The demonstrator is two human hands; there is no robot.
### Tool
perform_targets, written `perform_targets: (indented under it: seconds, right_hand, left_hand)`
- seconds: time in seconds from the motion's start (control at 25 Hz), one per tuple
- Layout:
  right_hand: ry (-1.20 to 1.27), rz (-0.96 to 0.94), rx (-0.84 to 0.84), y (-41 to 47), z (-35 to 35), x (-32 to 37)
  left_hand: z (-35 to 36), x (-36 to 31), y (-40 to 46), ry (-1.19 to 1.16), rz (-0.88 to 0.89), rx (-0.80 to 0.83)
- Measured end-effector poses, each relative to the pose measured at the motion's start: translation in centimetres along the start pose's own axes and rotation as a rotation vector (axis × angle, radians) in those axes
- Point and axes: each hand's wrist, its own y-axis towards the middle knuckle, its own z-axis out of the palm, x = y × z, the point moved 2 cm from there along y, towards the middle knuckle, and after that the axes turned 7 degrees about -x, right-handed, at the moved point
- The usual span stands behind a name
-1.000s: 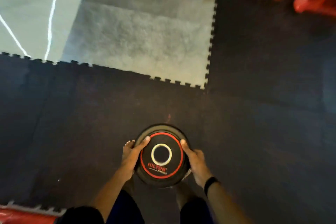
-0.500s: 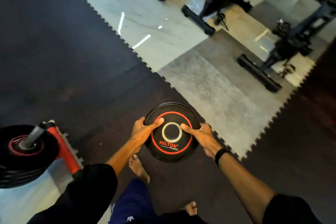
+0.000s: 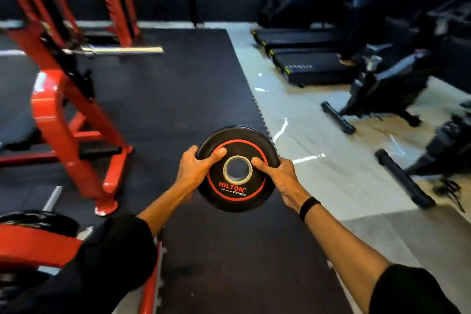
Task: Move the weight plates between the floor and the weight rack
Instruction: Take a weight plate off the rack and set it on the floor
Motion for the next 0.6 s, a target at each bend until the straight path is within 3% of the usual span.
perform_targets:
  seconds: [0.32, 0.6]
  right_hand:
    - [0.038, -0.324, 0.38, 19.5, 10.7, 13.1]
    - [-0.016, -0.429, 0.783, 31.2, 23.1, 21.4]
  left_hand:
    - [-3.9, -7.5, 17.0, -0.055, 0.242, -0.359]
    - [-8.7, -9.8, 25.4, -0.157, 0.231, -0.754]
